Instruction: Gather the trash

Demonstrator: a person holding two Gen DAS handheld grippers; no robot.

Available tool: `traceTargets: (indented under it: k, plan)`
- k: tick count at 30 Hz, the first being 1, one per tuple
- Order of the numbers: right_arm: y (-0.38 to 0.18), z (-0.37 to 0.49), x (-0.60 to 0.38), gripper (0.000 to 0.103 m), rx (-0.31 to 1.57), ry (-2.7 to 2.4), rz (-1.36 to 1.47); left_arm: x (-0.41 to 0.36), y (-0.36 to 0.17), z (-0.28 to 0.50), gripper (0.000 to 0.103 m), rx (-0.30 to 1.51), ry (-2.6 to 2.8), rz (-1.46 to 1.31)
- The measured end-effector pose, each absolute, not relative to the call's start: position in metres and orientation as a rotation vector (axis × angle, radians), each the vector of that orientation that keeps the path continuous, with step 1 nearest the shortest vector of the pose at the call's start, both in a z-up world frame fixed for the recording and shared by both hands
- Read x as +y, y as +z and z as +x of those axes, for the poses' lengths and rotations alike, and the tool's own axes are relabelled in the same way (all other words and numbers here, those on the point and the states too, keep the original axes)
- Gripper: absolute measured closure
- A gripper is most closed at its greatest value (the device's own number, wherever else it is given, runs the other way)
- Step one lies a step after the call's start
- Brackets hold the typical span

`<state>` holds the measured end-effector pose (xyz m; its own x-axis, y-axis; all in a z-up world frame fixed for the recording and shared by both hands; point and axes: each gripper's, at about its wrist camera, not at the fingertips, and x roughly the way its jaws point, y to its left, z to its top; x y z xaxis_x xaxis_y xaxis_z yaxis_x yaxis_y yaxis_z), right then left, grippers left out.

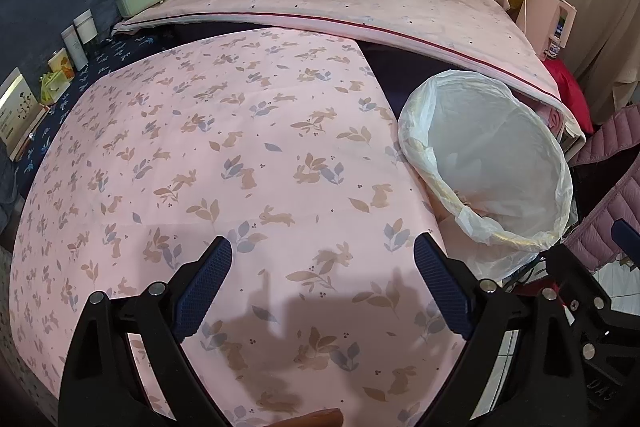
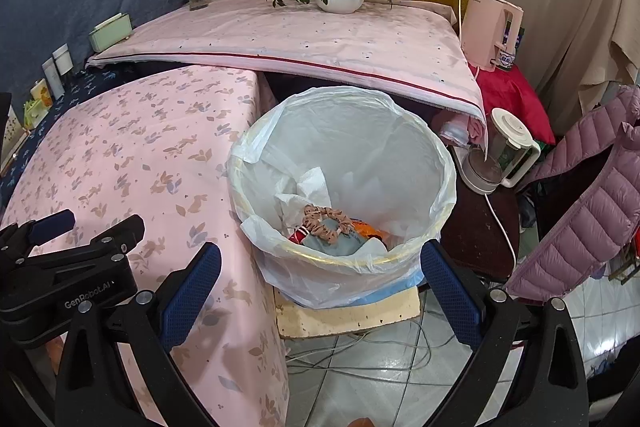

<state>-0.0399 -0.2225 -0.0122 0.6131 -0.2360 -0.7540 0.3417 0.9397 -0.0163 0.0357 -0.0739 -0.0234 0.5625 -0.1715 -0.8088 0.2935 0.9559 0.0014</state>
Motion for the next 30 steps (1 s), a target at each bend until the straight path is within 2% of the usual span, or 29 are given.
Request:
traceTargets:
  k: [30]
  plan:
    - [-0.0175,-0.0443,-0.2258,0.007,0.856,-0.342,0.138,-0.0815,-0.0237,0.026,0.015,0.92,-0.298,0.155]
